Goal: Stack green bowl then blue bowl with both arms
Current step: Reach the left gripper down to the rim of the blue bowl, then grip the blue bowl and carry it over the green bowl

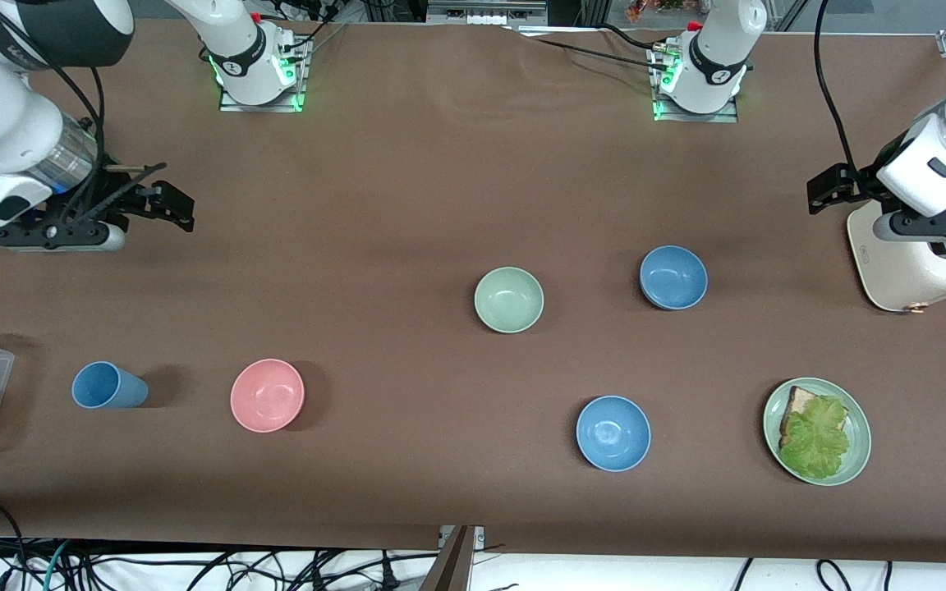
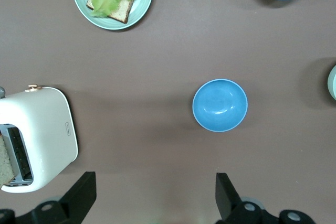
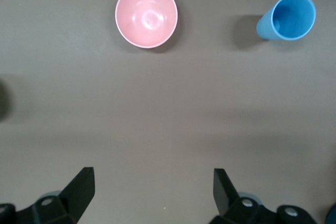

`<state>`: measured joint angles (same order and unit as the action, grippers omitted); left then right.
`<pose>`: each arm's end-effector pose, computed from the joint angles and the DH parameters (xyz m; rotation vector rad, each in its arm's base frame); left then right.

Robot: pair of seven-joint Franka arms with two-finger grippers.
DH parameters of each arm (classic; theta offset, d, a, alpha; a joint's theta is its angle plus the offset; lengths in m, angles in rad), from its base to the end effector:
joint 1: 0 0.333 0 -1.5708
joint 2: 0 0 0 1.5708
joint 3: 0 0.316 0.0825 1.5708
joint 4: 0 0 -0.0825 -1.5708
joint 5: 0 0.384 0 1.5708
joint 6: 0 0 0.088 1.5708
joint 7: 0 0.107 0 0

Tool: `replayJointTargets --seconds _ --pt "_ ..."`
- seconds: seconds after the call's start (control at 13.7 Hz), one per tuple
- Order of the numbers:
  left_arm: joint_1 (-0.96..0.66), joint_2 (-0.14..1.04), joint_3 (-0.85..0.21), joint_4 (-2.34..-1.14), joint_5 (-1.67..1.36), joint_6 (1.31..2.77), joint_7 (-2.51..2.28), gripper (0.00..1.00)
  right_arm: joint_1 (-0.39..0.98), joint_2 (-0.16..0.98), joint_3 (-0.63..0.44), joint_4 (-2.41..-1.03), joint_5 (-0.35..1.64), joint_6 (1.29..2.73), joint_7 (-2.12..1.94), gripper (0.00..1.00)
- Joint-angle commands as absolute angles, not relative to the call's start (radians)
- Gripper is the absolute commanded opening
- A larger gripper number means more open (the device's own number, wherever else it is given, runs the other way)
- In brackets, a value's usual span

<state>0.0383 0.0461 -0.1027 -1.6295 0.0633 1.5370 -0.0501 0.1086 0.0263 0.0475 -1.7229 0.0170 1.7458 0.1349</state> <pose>0.5592 -0.0279 0.5689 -3.0681 0.0257 0.2071 0.5638 0.0900 0.5525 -3.1241 -0.0284 0.0093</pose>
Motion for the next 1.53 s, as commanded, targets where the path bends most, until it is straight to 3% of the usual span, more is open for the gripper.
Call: replayJointTargets --seconds 0.0,0.36,0.66,1.02,1.24,1.31,1.39,1.46 --pt "0.048 0.133 -0.097 -1.595 0.049 1.566 -0.026 1.00 0.097 0.037 0.043 -1.695 0.026 1.759 0.097 1.00" --pt "0.041 0.311 -0.106 -1.649 0.046 1.658 0.009 1.00 0.091 0.060 0.032 -1.649 0.025 1.753 0.094 1.00" --pt "0.037 0.316 -0.107 -1.906 -0.011 1.987 0.127 1.00 0.091 0.063 0.032 -1.629 0.015 1.753 0.100 1.00" --pt "0.029 0.316 -0.133 -2.150 -0.006 2.297 0.198 1.00 0.081 0.083 0.031 -1.632 0.023 1.752 0.097 1.00" --pt "0.029 0.343 -0.164 -2.227 0.012 2.468 0.254 0.98 0.077 0.084 0.031 -1.637 0.023 1.752 0.095 1.00" --pt "0.029 0.353 -0.164 -2.226 0.012 2.471 0.270 0.78 0.077 0.084 0.031 -1.637 0.023 1.752 0.097 1.00" --pt "0.029 0.354 -0.164 -2.224 0.012 2.471 0.275 0.41 0.077 0.084 0.031 -1.637 0.023 1.752 0.097 1.00" --pt "0.029 0.353 -0.164 -2.223 0.012 2.471 0.275 0.14 0.077 0.086 0.031 -1.637 0.023 1.752 0.097 1.00"
